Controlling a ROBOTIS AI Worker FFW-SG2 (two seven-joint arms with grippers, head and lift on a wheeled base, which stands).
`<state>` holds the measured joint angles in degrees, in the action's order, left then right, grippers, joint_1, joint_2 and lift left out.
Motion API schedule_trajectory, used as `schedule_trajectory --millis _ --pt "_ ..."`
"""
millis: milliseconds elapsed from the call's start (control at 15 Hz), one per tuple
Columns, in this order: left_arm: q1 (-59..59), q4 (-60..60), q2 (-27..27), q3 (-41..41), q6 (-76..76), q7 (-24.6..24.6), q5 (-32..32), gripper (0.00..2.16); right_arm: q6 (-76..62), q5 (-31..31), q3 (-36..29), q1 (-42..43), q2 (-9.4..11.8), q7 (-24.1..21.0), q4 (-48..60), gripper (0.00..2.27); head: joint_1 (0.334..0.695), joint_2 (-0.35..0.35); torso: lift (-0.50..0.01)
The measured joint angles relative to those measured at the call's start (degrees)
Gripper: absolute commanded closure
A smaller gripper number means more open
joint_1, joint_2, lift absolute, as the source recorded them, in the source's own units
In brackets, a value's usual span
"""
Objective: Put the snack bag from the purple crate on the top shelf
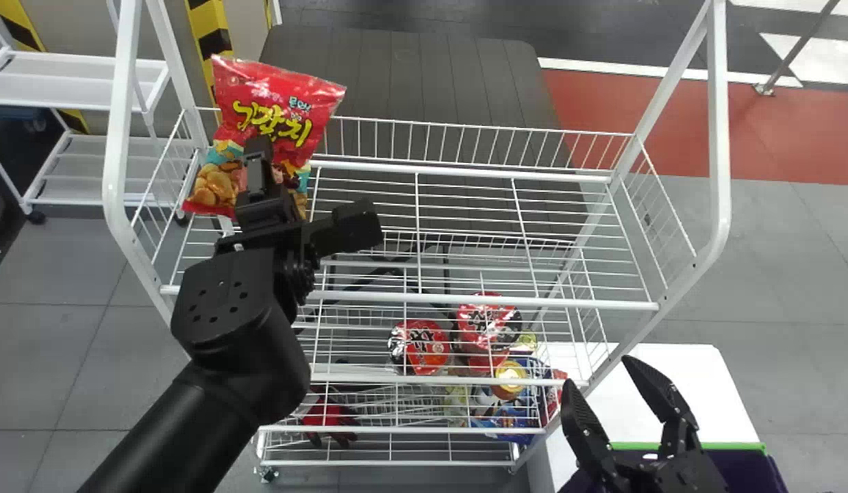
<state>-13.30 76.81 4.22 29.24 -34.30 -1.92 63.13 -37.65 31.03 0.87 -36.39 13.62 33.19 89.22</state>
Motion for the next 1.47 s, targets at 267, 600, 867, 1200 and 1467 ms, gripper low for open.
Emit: schedule_trajectory --millis 267,600,867,1200,1467 --pt "-1.5 -1.2 -0.2 -0.2 1.2 1.7 -0.6 0.18 0.1 0.0 -0.4 -0.7 0.1 0.0 0.9 0.1 0.695 -0.106 0.0" --pt "-2.1 -3.5 -0.7 -0.5 1.9 4.3 -1.0 0.17 0.3 0.1 -1.3 -1.9 0.3 0.0 2.2 0.1 0.695 -0.109 0.0" --pt "1.9 0.8 -0.4 -1.1 1.8 4.7 -0.4 0.16 0.5 0.1 -1.4 -1.8 0.4 -0.1 2.3 0.1 0.695 -0.113 0.0" --pt "9.2 13.8 0.8 -2.5 0.7 3.8 0.4 0.16 0.2 0.2 -1.4 -2.1 0.4 0.0 2.5 0.1 0.695 -0.117 0.0" --pt "21.4 29.6 2.9 -6.8 0.4 3.9 0.1 0.16 1.8 -0.2 -2.4 -3.3 0.4 -0.7 6.6 0.1 0.695 -0.079 0.0"
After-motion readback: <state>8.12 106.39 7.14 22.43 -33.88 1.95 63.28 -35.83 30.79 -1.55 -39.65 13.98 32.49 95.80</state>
